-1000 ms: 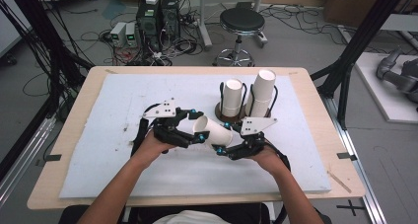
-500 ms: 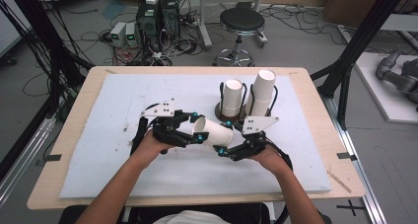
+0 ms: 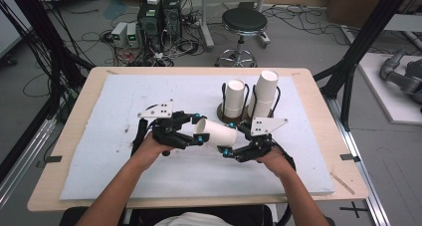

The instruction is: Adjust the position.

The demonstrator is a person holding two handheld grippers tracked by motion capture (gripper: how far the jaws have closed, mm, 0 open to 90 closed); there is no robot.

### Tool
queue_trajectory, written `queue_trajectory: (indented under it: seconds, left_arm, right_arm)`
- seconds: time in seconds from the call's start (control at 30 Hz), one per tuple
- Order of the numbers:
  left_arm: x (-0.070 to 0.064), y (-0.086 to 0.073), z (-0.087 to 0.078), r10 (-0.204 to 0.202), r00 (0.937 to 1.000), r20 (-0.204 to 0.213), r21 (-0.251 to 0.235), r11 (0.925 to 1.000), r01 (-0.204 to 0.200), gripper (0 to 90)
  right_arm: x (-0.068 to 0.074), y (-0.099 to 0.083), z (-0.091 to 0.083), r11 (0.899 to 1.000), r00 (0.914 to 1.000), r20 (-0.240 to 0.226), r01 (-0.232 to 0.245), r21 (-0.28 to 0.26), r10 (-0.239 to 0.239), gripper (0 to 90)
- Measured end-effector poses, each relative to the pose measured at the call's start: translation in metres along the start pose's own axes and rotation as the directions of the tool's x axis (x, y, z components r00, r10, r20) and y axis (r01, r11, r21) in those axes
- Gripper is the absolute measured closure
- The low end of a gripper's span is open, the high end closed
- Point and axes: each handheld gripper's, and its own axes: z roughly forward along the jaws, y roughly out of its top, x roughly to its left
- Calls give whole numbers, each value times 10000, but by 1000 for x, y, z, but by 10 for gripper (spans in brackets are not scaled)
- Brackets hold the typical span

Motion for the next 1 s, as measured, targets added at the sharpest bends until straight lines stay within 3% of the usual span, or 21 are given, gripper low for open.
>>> queue_trajectory:
  seconds: [0.1, 0.23, 0.33, 0.43, 0.57, 0.63, 0.73, 0.8, 0.9, 1.0]
  left_arm:
    - [0, -1, 1, 228, 9984, -513, 406, 9990, -208, 291]
    - [1, 0, -4, 160, 9974, -710, 334, 9993, -136, 239]
    - [2, -1, -6, 271, 9980, -571, 553, 9982, -239, 242]
    - [1, -3, -3, 392, 9991, -141, 750, 9965, -381, 305]
    - [2, -4, -3, 382, 9992, 93, 825, 9958, -389, 337]
    - [2, -4, -4, 206, 9997, 146, 678, 9975, -215, 340]
    - [2, -3, -5, 222, 9997, 121, 415, 9989, -227, 350]
    - [2, -2, -6, 177, 9998, 59, 123, 9998, -178, 351]
    - [4, -2, -9, -9, 10000, 75, -313, 9995, 11, 351]
    - [4, -3, -8, 7, 9999, 148, -258, 9997, -3, 351]
  right_arm:
    - [-1, 1, -2, 9997, 9998, -34, 177, 189, -177, 349]
    - [-2, 2, -4, 9984, 9998, -50, 219, 514, -216, 359]
    - [-3, 3, -5, 9955, 9997, -132, 237, 914, -226, 363]
    - [-3, 3, -5, 9945, 9991, -377, 212, 1027, -174, 372]
    - [-5, 4, -7, 9939, 9980, -627, 86, 1098, -17, 375]
    - [-5, 4, -7, 9957, 9976, -680, -77, 924, 140, 334]
    - [-6, 6, -9, 9963, 9956, -436, -818, 248, 829, 193]
    - [-8, 6, -11, 9903, 9896, -439, -1381, -161, 1373, 184]
    - [-10, 3, -12, 9868, 9868, -332, -1594, -300, 1584, 184]
    - [-9, 1, -9, 9859, 9855, -382, -1662, -214, 1653, 184]
